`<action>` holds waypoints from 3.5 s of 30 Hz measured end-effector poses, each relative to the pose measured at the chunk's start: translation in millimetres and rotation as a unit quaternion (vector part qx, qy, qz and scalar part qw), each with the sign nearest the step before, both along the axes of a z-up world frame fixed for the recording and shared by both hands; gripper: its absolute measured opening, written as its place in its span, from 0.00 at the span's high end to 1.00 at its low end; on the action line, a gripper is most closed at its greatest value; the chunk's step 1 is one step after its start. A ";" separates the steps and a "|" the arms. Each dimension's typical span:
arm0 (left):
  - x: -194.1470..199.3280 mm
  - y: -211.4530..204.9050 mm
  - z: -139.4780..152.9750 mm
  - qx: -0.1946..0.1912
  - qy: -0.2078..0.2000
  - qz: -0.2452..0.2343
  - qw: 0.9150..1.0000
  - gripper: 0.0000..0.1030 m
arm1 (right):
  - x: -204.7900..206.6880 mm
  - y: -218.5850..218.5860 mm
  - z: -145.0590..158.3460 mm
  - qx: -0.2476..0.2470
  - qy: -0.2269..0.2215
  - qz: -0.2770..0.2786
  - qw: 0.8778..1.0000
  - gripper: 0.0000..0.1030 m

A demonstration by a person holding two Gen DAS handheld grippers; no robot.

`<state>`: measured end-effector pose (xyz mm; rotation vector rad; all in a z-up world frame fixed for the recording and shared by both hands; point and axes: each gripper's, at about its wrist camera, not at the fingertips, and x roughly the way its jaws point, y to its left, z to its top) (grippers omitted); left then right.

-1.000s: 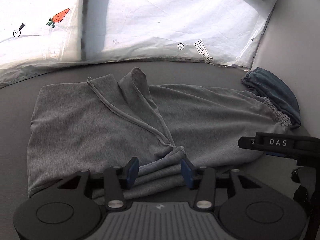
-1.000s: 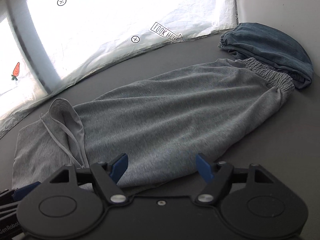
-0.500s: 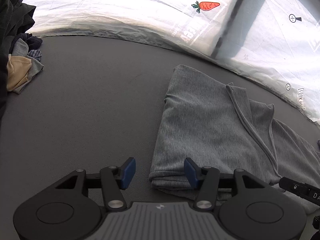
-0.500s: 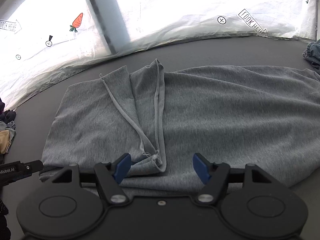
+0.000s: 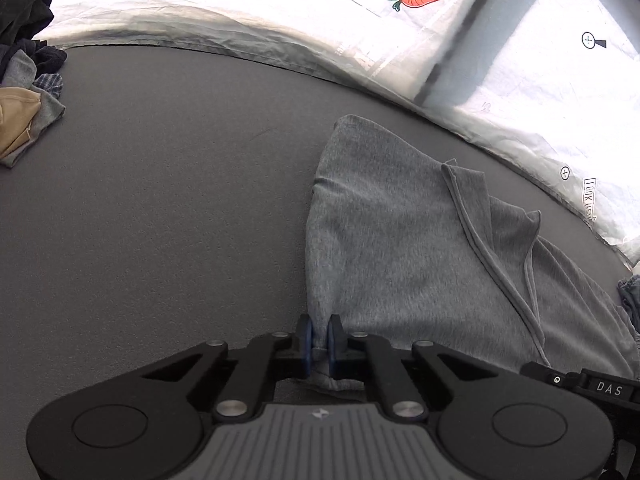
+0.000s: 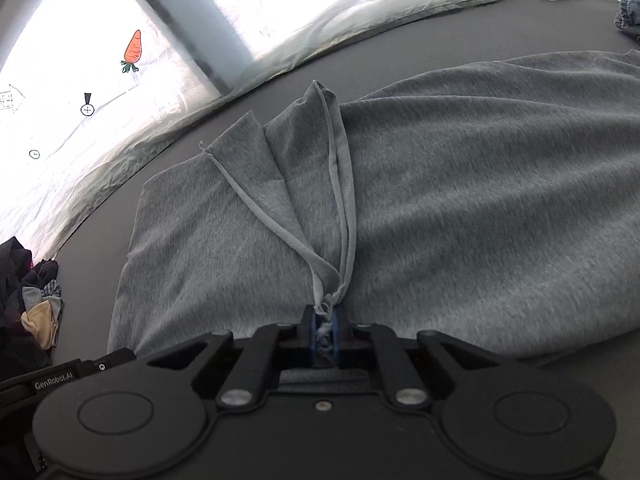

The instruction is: Fold clothes

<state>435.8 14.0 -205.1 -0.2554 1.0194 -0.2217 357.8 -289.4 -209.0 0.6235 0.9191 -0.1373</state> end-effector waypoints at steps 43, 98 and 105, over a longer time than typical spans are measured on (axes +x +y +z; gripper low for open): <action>5.1 -31.6 -9.0 0.074 -0.002 -0.100 0.992 0.73 | 27.5 52.5 10.9 -0.223 -0.014 0.121 0.967 0.81; -23.4 13.2 -11.8 0.059 0.047 -0.037 0.997 0.33 | 26.8 58.9 18.0 -0.235 -0.019 0.076 0.969 0.55; -38.6 46.2 -7.2 0.042 0.055 -0.030 0.997 0.32 | 20.6 127.5 25.3 -0.224 -0.051 0.143 0.963 0.55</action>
